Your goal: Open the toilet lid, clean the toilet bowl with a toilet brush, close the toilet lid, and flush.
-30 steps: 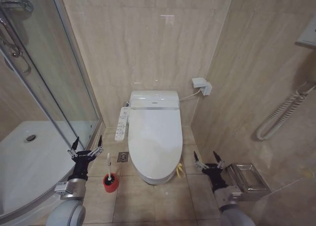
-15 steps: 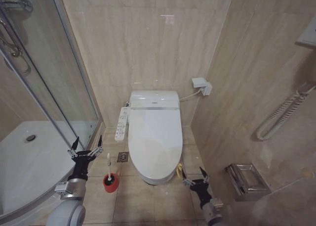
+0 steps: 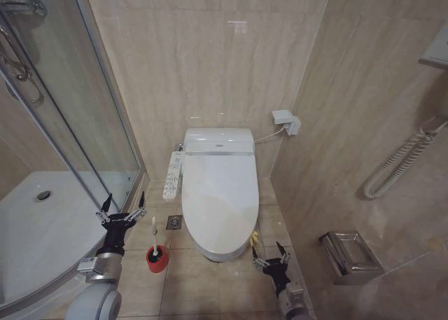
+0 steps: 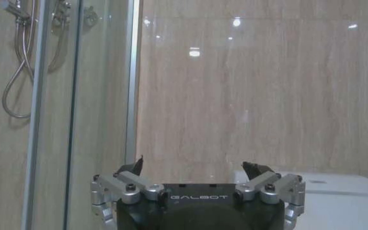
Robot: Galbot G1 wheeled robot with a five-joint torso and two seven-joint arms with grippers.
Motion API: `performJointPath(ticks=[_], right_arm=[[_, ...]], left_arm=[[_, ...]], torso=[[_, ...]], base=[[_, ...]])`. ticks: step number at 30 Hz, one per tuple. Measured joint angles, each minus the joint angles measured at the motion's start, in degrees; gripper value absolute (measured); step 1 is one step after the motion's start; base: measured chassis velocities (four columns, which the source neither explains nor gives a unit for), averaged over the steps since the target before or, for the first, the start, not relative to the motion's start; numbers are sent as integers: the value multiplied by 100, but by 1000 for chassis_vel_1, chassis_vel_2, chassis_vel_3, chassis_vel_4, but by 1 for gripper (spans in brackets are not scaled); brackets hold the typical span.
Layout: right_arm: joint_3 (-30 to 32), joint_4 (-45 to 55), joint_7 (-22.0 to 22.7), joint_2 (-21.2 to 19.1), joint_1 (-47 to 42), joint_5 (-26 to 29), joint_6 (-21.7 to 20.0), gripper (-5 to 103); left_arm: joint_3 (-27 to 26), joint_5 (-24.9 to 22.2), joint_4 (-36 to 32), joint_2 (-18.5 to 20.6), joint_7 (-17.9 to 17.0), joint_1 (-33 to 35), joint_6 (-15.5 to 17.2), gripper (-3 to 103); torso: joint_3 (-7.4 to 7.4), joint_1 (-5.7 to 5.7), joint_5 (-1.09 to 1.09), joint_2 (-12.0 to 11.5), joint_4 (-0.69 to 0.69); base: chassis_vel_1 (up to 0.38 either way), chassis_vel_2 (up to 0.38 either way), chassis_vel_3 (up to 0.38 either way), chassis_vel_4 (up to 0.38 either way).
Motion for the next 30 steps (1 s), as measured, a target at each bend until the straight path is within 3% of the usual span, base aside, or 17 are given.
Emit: performJointPath(ticks=[14,15,21,22,29,30], right_arm=[[122,-761,61,103,492,-200,210,100],[122,-778,61,109,505,-203,217,83],[115,-783,55,126,520,-204,236,83],[115,-779,55,127,520,-204,236,55],[147,-762,36,123,502,-199,247,55],[151,-761,32,123,498,-197,252,28]], left_arm=[[0,0,0,0,0,0,0,100],[0,0,0,0,0,0,0,100],[0,0,0,0,0,0,0,100],[0,0,0,0,0,0,0,100],[0,0,0,0,0,0,0,100],[0,0,0,0,0,0,0,100]], torso=[[0,0,0,0,0],[0,0,0,0,0],[0,0,0,0,0],[0,0,0,0,0],[0,0,0,0,0],[0,0,0,0,0]], base=[[0,0,0,0],[0,0,0,0],[0,0,0,0],[0,0,0,0],[0,0,0,0],[0,0,0,0]])
